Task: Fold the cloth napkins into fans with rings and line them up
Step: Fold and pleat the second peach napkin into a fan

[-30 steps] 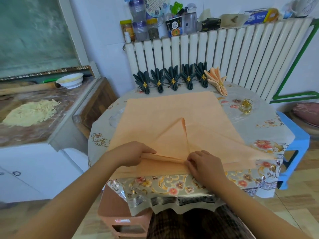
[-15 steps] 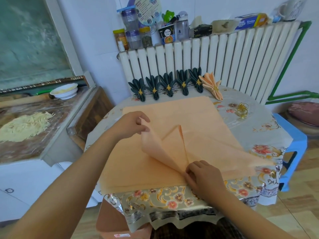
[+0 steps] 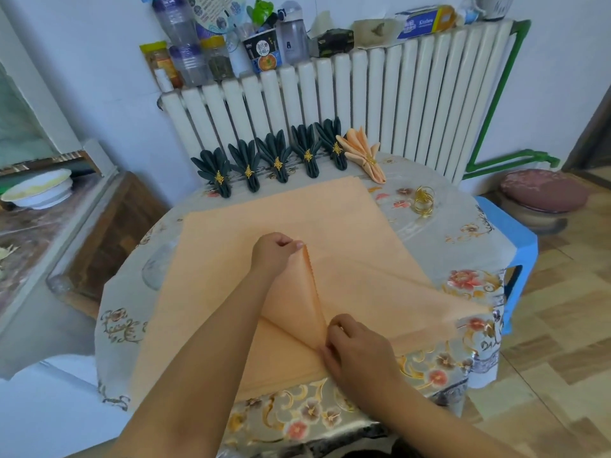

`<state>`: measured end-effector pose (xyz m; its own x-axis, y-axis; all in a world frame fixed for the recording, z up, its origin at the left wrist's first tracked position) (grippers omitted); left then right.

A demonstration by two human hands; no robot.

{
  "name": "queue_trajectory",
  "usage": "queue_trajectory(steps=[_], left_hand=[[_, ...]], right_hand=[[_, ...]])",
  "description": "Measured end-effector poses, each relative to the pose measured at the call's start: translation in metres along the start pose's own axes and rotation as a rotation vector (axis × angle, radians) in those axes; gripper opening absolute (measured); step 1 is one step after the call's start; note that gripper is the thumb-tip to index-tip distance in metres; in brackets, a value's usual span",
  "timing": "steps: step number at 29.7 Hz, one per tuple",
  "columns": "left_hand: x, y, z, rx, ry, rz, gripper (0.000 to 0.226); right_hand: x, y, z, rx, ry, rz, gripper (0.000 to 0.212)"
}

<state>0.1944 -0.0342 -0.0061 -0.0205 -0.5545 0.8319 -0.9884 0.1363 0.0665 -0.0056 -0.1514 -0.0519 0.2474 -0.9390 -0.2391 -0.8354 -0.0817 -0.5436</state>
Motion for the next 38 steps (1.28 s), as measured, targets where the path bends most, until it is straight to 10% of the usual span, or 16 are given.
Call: queue_trajectory(steps=[24,30,38], left_hand=[[-0.013,-0.009,0.022,0.113,-0.208,-0.052,0.015],[0.004,0.051,0.026,0.272,-0.56,0.335,0.024],[-0.022,0.078,0.04,-0.24,-0.836,0.219,0.061]], right_hand=[[-0.002,0.0,-0.001,-0.067,-0.076,-0.033,0.019],[-0.002,-0.002,-0.008,-0.1,-0.102,-0.037,0.013],[0.0,-0.003,-0.007,-0.13,-0.141,-0.037,0.013]])
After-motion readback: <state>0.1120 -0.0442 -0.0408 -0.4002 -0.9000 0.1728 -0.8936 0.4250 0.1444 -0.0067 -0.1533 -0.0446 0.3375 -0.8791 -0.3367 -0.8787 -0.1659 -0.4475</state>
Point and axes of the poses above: each hand's wrist, its own y-axis away from the middle knuckle, its own z-axis out of the palm, x = y × z, the point moved 1 cm from there along -y, towards the middle knuckle, and after that the axes turned 3 degrees about -x, right-handed, at the moved point
